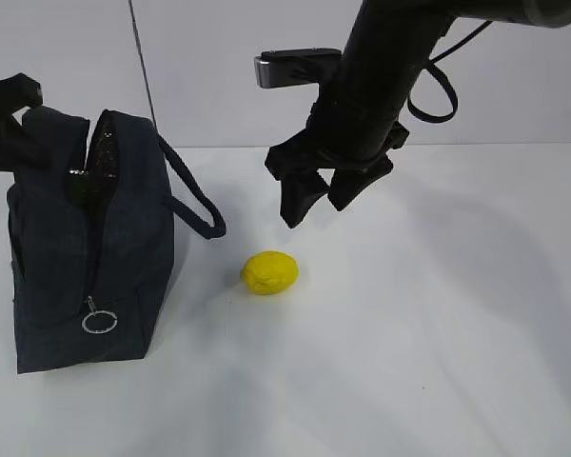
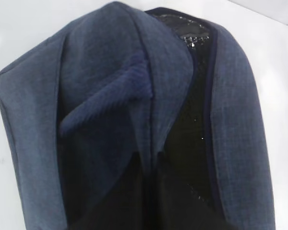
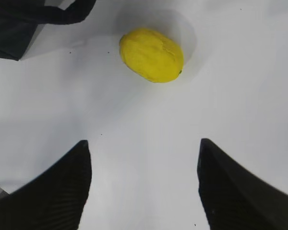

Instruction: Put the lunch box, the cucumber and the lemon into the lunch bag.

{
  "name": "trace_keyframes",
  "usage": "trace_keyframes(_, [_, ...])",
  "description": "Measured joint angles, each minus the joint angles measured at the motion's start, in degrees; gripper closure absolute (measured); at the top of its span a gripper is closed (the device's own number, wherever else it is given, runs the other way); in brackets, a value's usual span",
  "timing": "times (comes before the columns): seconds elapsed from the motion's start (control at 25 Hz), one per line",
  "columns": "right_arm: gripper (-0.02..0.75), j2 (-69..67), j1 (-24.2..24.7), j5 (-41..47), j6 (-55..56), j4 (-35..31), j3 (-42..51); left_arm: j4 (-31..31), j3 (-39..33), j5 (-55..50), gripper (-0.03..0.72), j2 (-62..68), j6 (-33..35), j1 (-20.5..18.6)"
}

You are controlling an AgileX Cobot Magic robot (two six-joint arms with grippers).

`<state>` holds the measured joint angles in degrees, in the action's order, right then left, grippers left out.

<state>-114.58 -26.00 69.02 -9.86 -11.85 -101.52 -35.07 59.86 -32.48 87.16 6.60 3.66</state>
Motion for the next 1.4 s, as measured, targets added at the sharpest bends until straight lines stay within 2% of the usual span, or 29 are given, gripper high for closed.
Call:
trace_keyframes(0.08, [0.215, -0.1, 0.0, -0.8, 2.5, -0.1, 0.0, 0.0, 0.0, -0.1, 0.695, 0.0, 0.0, 0.0])
trace_keyframes(0.36, [0.211, -2.4, 0.0, -4.9, 21.6, 0.1, 0.0, 0.0, 0.0, -0.4, 0.695, 0.0, 0.0, 0.0])
trace_keyframes(0.56, [0.155, -5.2, 0.0, -5.0, 34.4, 0.2, 0.0, 0.0, 0.0, -0.7, 0.695, 0.0, 0.0, 0.0])
trace_keyframes(0.8, [0.136, -7.5, 0.0, -10.2, 48.5, -3.9, 0.0, 0.0, 0.0, -0.7, 0.695, 0.0, 0.0, 0.0])
trace_keyframes(1.0, [0.136, -9.0, -0.3, -15.3, 52.3, -8.0, 0.0, 0.0, 0.0, -0.7, 0.695, 0.0, 0.0, 0.0])
trace_keyframes(1.4, [0.14, -13.1, -1.9, -14.9, 53.0, -6.7, 0.0, 0.0, 0.0, -0.7, 0.695, 0.0, 0.0, 0.0])
